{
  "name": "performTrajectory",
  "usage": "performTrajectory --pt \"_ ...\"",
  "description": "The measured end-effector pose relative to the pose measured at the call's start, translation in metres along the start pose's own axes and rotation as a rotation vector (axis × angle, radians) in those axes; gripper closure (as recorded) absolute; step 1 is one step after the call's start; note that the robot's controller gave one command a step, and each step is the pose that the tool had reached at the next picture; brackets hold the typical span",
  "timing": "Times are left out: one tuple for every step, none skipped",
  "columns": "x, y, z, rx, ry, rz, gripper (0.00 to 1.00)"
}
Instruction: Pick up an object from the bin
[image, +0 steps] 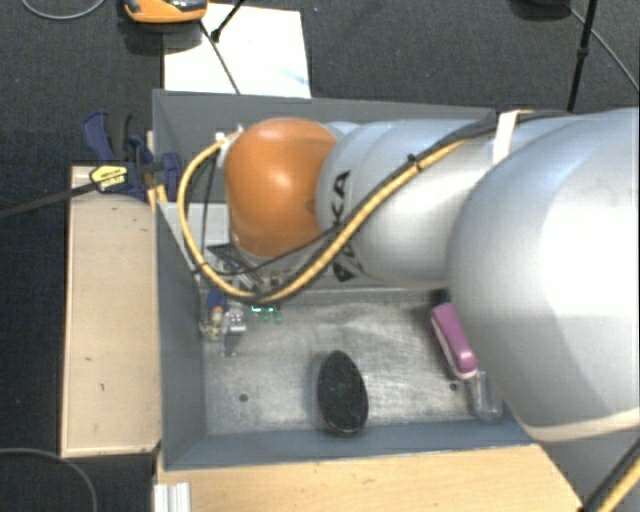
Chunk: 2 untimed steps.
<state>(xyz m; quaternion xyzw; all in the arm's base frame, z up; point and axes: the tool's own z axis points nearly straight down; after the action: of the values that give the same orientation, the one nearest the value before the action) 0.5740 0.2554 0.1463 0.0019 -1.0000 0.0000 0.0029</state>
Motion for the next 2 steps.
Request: performTrajectory --pt "-0.0205 -0.0072 0.0541 -0.01 -0.024 0.087 0.0" --pt "-0.0163 -0.0017 0.0556 -0.015 -0.008 0.086 1.0"
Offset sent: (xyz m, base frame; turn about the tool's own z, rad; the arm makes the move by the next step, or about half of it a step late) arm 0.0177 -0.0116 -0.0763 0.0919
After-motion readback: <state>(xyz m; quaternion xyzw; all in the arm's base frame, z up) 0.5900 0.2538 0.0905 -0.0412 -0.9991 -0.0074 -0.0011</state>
